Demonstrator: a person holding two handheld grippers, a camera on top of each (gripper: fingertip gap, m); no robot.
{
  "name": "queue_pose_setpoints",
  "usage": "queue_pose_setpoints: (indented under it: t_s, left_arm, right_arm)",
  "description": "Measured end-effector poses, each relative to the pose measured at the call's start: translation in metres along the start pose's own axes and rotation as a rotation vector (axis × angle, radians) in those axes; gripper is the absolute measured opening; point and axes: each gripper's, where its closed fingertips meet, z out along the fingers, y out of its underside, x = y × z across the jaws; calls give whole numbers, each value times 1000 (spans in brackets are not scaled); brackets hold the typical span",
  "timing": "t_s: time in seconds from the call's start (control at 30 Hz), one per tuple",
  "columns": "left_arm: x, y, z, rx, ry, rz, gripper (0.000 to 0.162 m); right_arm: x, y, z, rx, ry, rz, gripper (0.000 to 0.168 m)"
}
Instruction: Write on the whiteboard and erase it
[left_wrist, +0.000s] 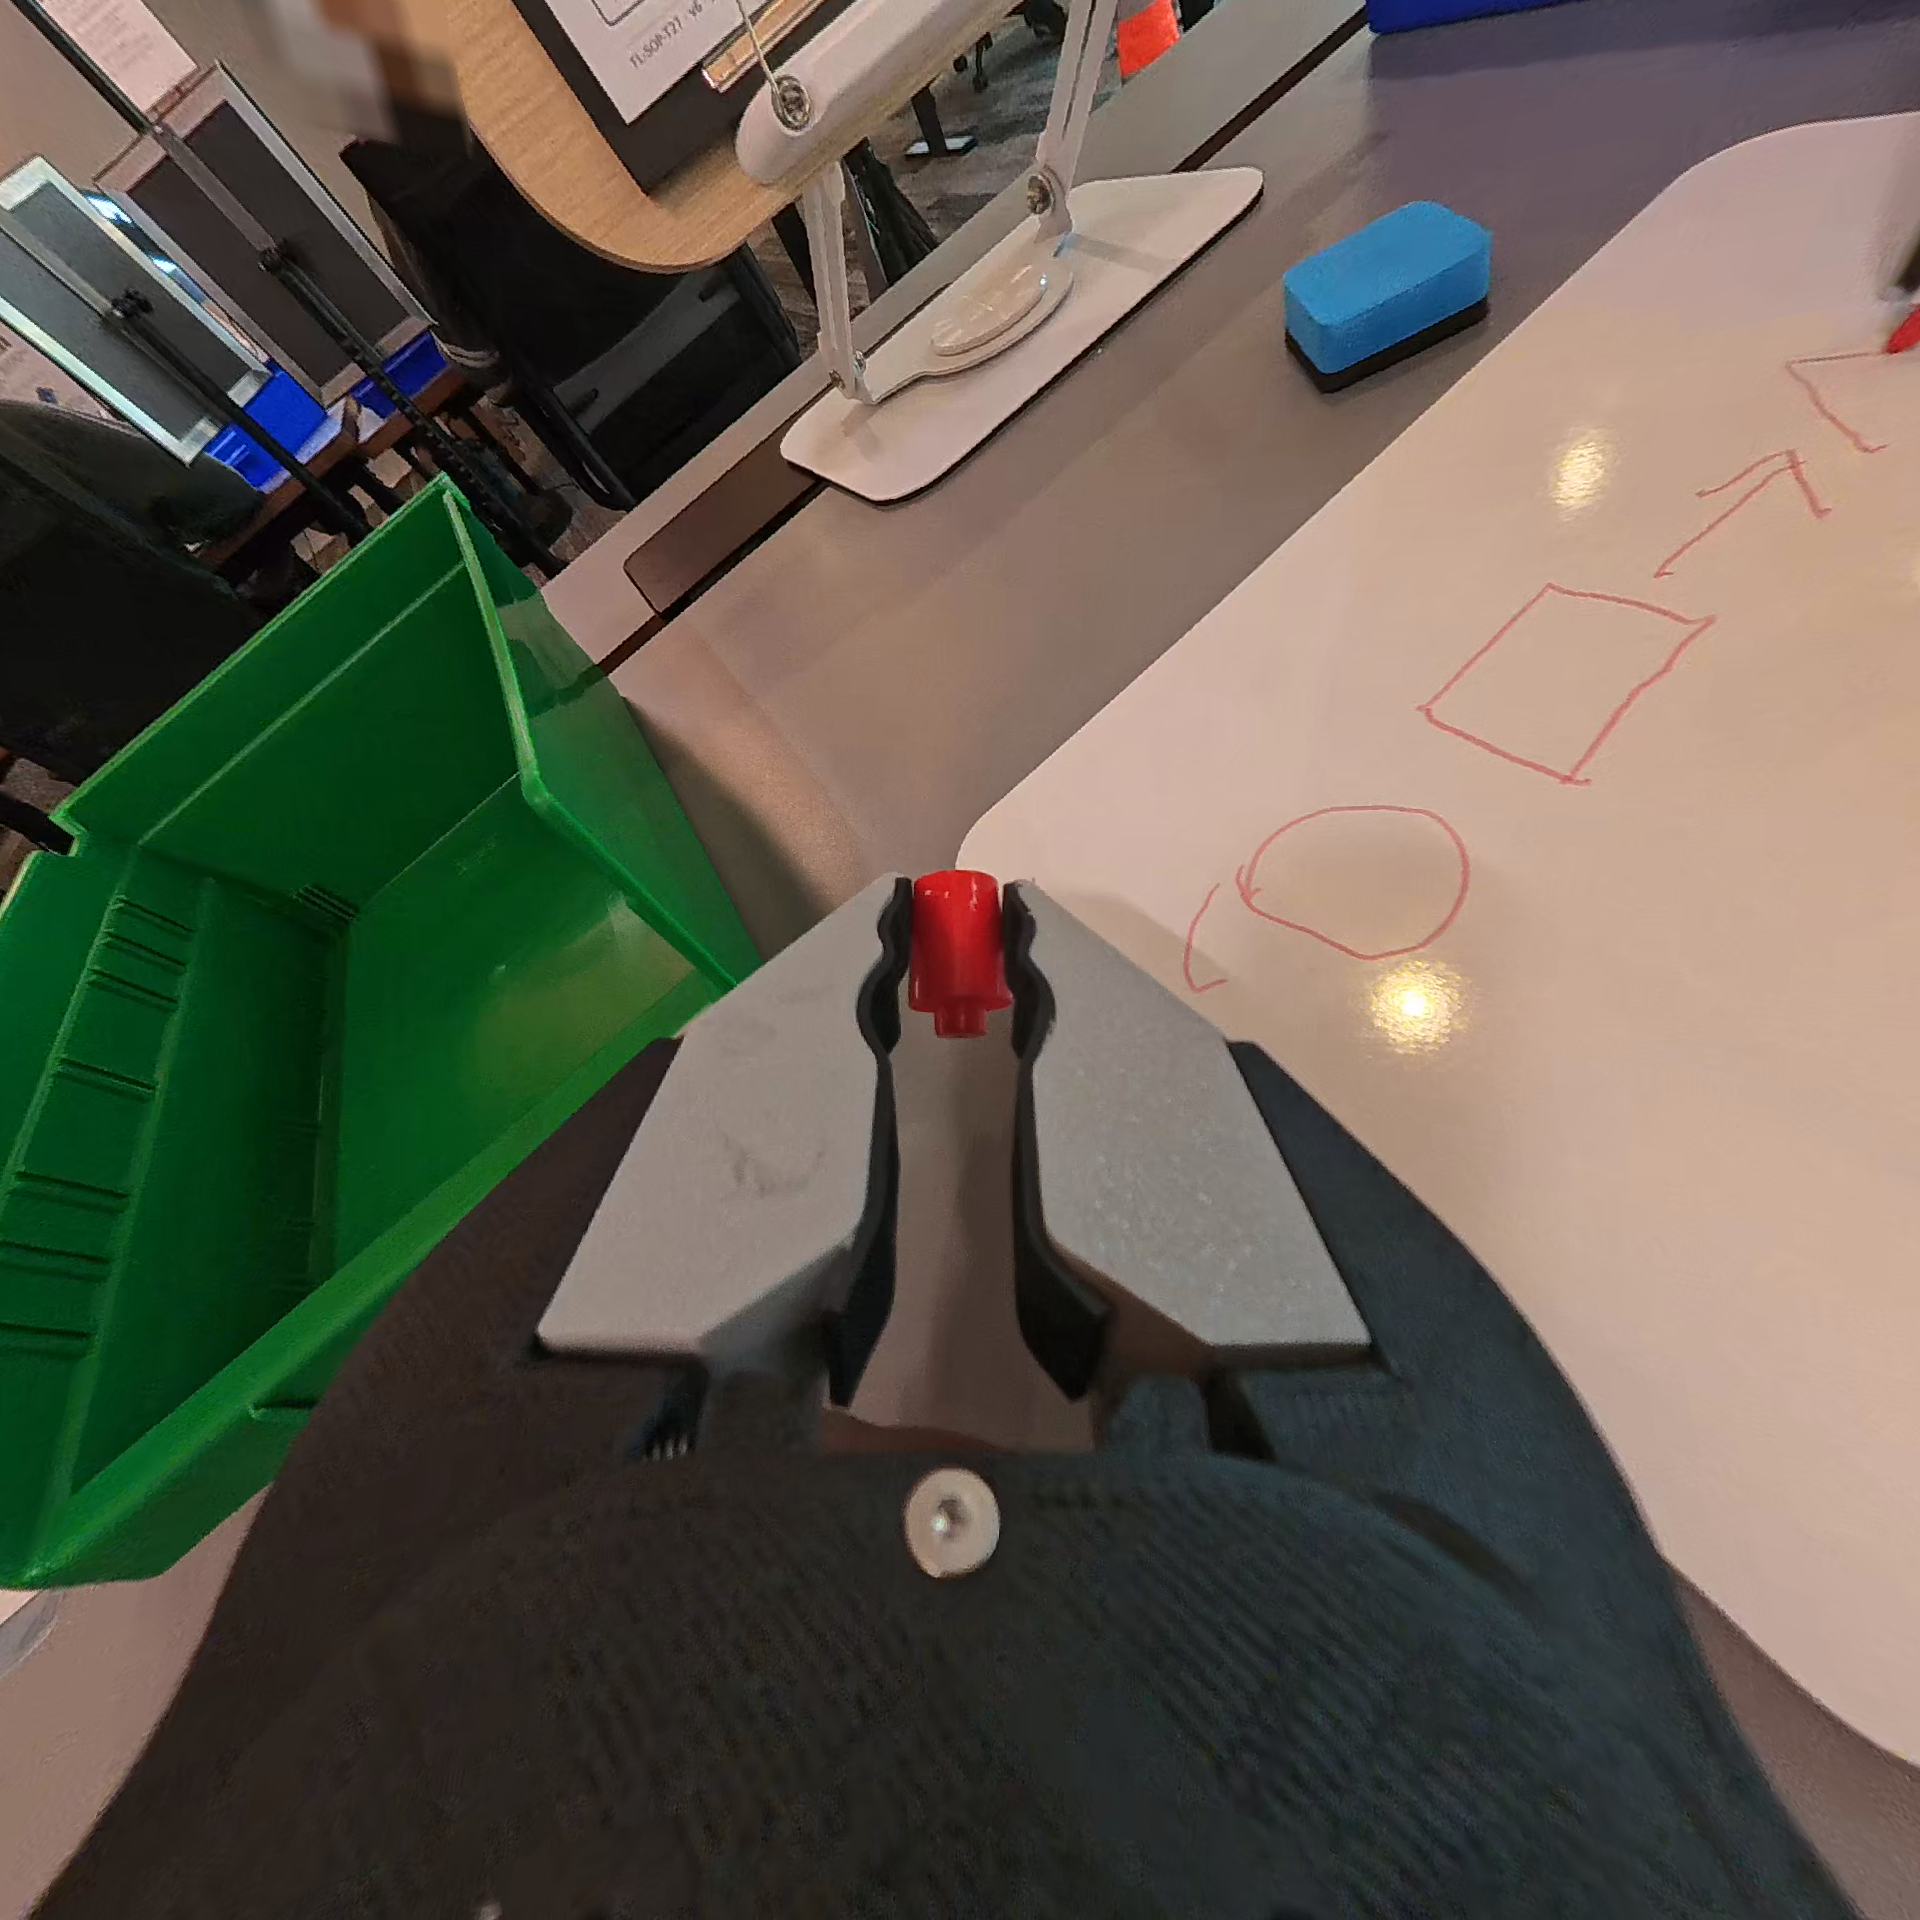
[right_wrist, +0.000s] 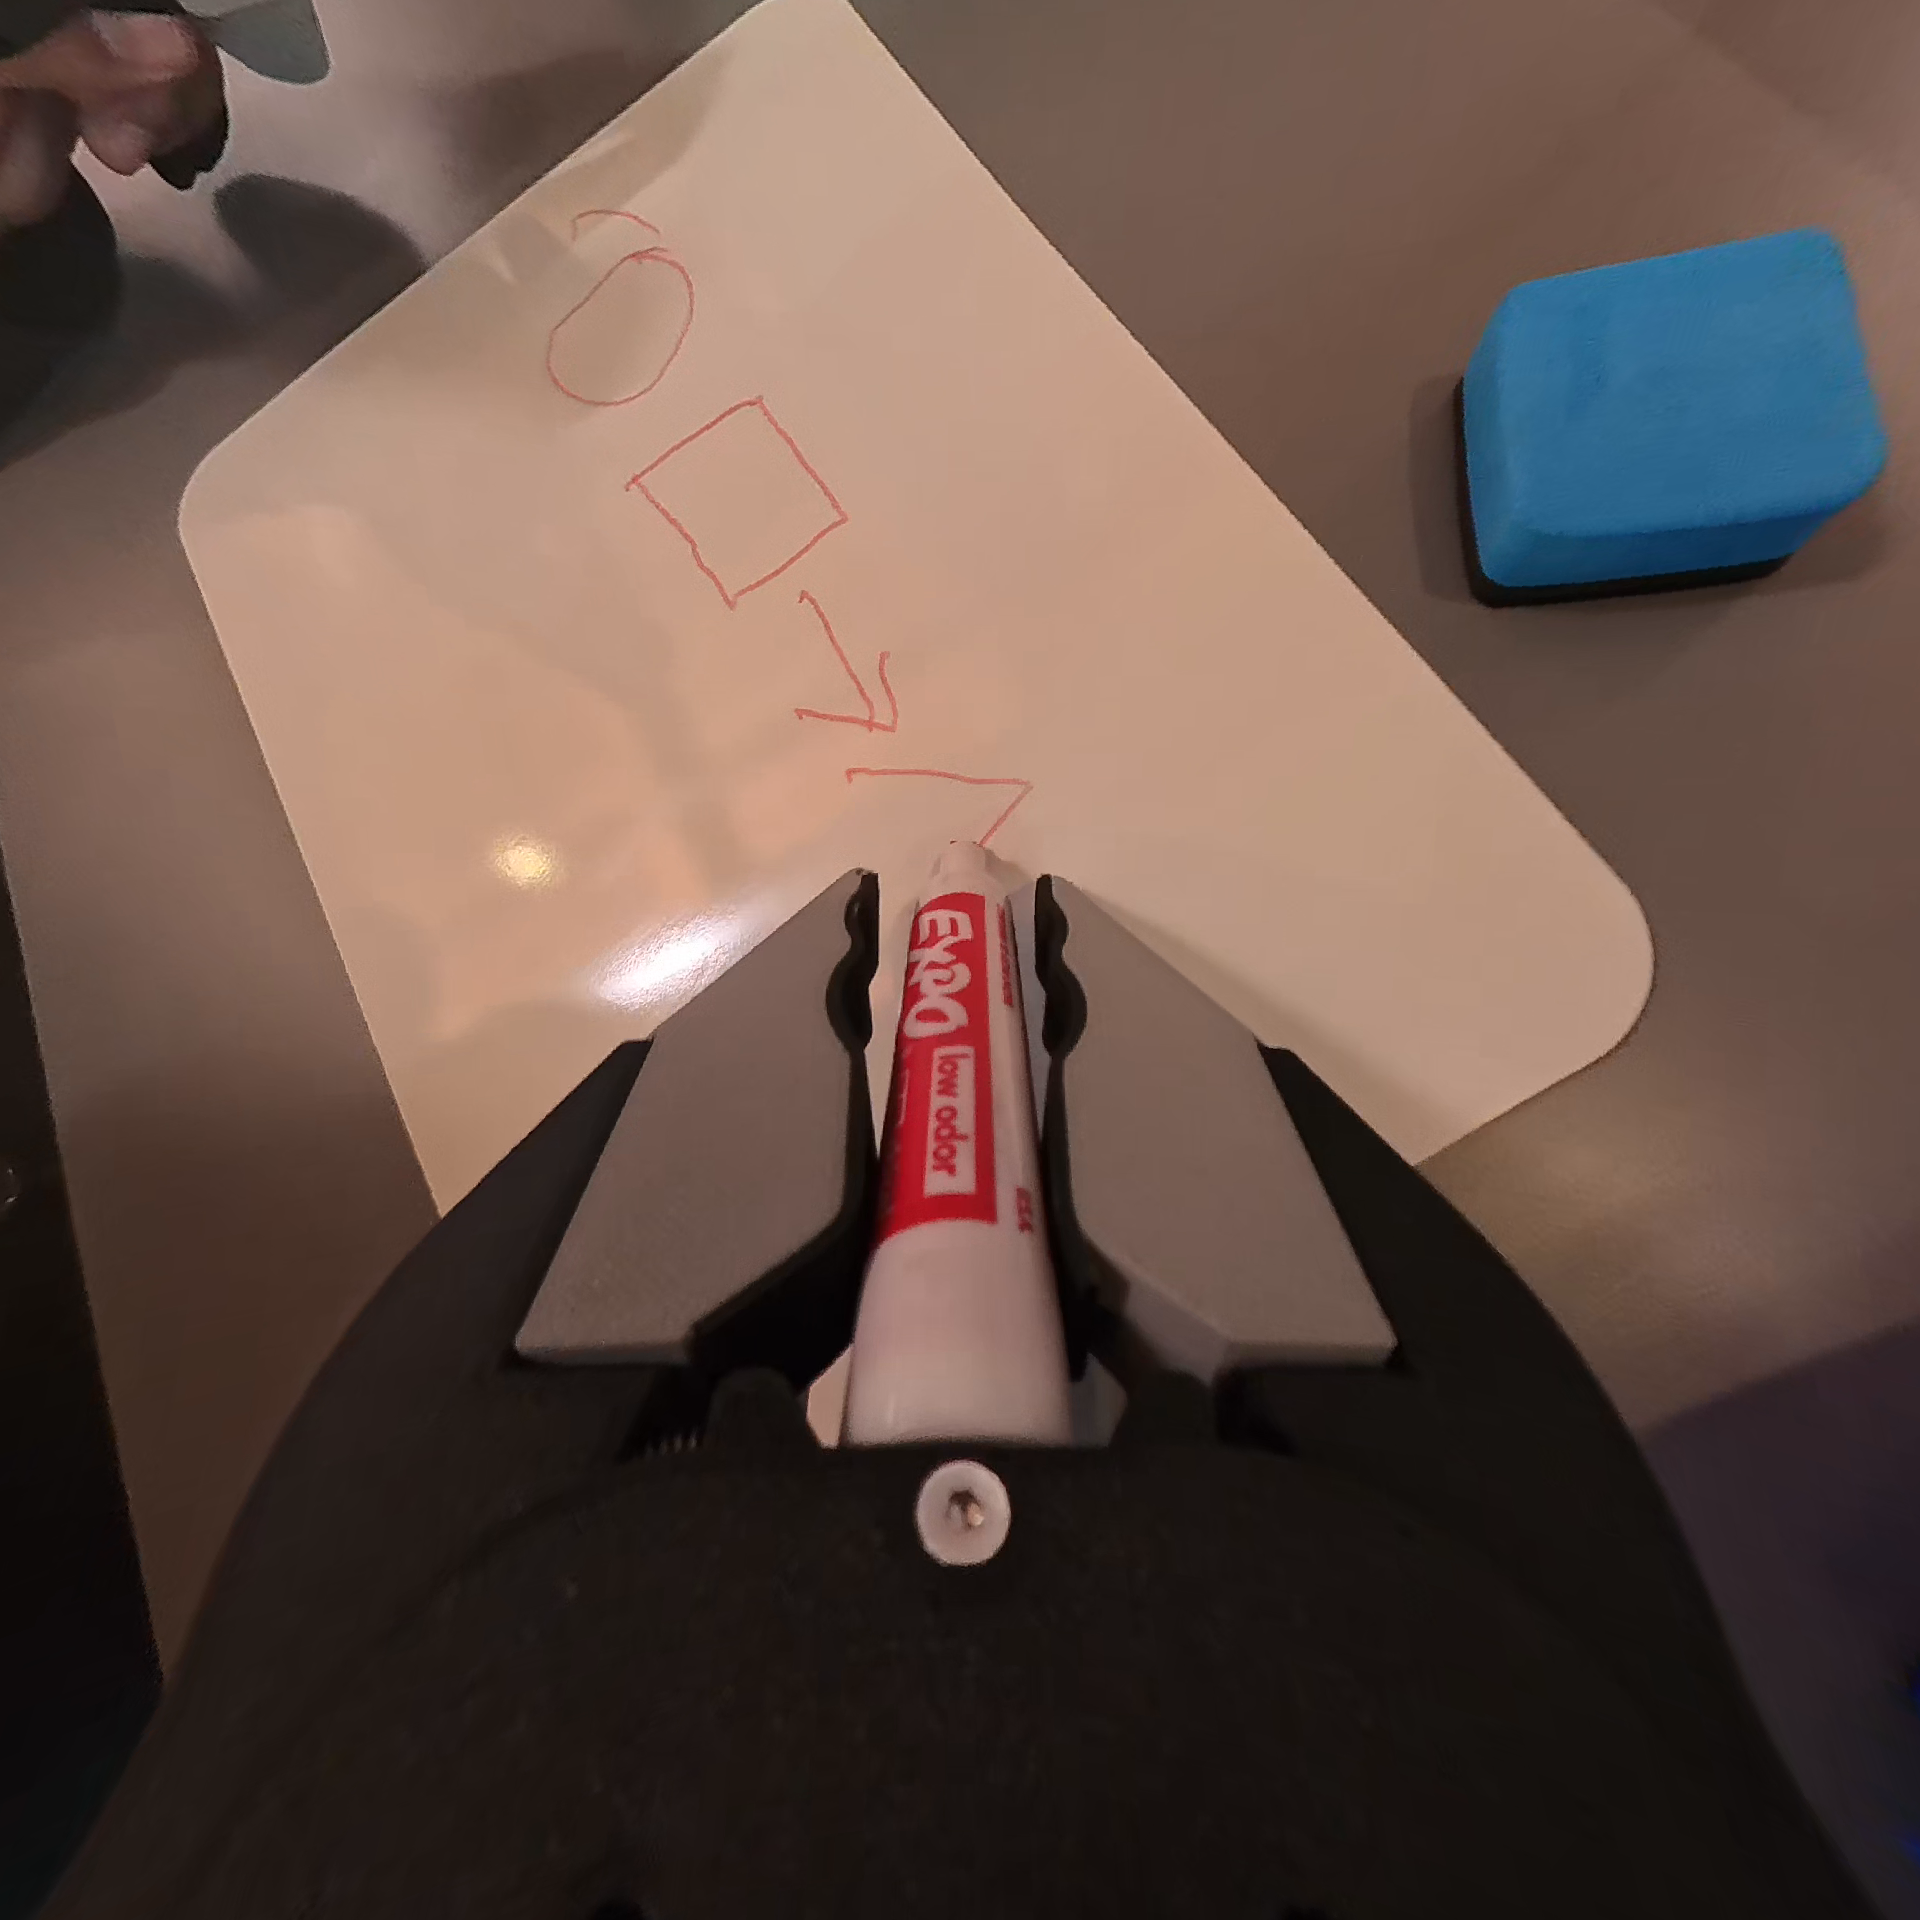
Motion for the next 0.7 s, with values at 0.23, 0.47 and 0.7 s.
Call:
queue_pose_setpoints:
  t_s: [0.23, 0.47, 0.7]
  left_arm:
    - [0, 1, 1, -3, -1, -1, 15]
    - [0, 1, 1, -5, -1, -2, 16]
    - [0, 2, 1, -7, 1, -3, 16]
  right_arm:
    - [-4, 7, -5, 3, -3, 6, 29]
    - [-7, 5, -2, -2, -9, -3, 29]
    - [-19, -5, 11, -12, -37, -31, 29]
